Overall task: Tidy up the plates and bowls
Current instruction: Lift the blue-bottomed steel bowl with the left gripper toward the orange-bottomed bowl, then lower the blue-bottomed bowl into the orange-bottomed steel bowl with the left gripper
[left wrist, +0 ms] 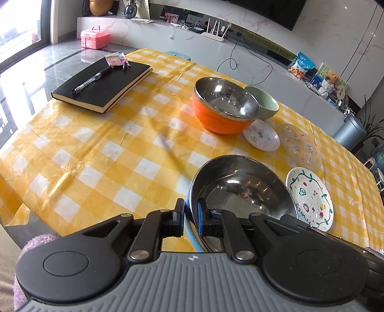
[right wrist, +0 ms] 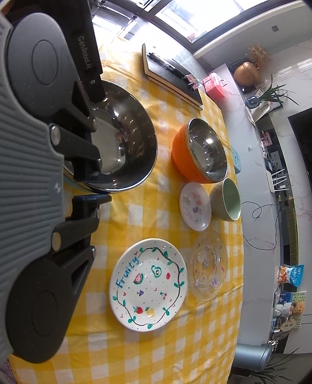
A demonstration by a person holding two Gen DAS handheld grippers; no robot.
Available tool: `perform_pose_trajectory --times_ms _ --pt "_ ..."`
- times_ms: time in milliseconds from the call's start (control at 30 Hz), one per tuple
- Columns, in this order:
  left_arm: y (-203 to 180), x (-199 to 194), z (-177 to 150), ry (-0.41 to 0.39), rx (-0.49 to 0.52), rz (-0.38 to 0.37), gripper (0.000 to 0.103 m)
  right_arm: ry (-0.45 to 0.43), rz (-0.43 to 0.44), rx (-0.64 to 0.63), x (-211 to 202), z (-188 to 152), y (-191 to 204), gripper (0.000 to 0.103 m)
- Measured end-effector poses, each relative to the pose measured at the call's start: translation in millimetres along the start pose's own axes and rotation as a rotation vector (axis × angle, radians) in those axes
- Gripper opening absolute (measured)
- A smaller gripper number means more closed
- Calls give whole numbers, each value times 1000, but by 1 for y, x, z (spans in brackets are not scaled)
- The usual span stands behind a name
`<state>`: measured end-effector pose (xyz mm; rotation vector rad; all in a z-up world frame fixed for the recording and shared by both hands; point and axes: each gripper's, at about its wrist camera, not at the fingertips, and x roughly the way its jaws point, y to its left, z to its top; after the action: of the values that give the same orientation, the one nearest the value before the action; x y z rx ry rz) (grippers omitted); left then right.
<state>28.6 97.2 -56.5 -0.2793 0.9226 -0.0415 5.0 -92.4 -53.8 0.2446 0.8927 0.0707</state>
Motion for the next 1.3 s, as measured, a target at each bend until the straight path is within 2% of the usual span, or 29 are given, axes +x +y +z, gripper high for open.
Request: perform_pose_trajectory --times_ms 300,400,500,567,633,733,767,833,967,1100,1300 --pt "-2 7 -4 26 22 21 11 36 -4 3 4 -3 -2 7" --pt "-3 8 -4 30 28 25 12 40 10 5 4 -3 -2 11" --pt "-1 7 -4 27 20 17 16 39 17 8 3 -4 -2 13" --pt "-1 7 -3 27 19 10 23 41 29 18 3 -4 -4 14" --pt "-1 6 -3 22 19 13 28 40 39 26 2 -4 -6 23" --pt "-3 3 -2 12 29 27 37 30 40 22 0 -4 -6 25" --pt "-4 2 -1 7 36 32 42 25 42 21 -1 -4 -6 25" --pt "-5 -2 0 -8 50 45 45 12 40 21 -4 -3 -6 33" --pt "-8 -12 5 -48 72 60 50 -34 36 -2 -12 0 -6 34" --pt "-8 -17 10 -72 82 51 50 -101 57 -8 -24 5 -8 44" --pt "-12 -23 19 -105 117 50 50 -163 67 -6 -32 13 -12 49"
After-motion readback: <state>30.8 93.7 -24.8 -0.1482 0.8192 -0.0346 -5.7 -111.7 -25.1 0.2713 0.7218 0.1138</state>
